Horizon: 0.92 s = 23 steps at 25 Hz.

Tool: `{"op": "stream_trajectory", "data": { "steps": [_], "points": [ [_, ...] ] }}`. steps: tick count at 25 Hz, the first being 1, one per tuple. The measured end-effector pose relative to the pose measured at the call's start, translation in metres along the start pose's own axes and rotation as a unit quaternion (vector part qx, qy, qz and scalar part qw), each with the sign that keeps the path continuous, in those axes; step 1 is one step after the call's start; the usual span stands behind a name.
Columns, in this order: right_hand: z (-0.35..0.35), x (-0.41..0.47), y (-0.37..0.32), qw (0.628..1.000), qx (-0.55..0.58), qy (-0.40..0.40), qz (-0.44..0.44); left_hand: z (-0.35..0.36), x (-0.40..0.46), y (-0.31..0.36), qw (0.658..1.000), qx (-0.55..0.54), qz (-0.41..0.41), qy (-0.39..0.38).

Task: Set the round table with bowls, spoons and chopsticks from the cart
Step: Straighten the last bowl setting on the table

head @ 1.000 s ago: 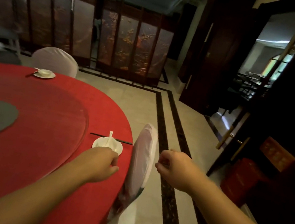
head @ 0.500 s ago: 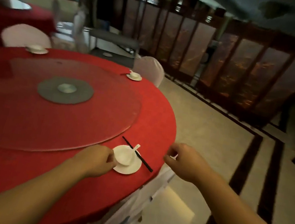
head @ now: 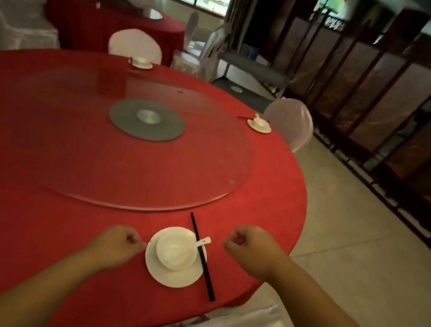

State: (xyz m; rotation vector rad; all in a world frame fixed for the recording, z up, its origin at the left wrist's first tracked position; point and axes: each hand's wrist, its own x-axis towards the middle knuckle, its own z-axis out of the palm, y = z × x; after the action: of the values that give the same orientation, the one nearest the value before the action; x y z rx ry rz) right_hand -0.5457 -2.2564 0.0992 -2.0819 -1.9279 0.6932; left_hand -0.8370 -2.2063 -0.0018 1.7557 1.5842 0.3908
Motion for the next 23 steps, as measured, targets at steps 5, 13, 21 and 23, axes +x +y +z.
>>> {"op": "stream_trajectory", "data": {
  "steps": [5,13,21,23],
  "points": [
    [0.020,0.050,0.053,0.996,0.060,-0.066,-0.014,0.038,0.000,-0.003,0.994,-0.016,-0.099,0.036],
    [0.087,0.126,0.117,0.981,0.126,-0.146,-0.024,0.079,0.022,-0.004,0.971,-0.010,-0.214,0.106],
    [0.144,0.148,0.134,0.930,0.300,-0.186,0.105,0.094,0.058,-0.035,0.971,-0.046,-0.228,0.058],
    [0.153,0.153,0.133,0.926,0.311,-0.179,0.116,0.097,0.067,-0.048,0.968,-0.100,-0.228,0.039]
  ]
}}
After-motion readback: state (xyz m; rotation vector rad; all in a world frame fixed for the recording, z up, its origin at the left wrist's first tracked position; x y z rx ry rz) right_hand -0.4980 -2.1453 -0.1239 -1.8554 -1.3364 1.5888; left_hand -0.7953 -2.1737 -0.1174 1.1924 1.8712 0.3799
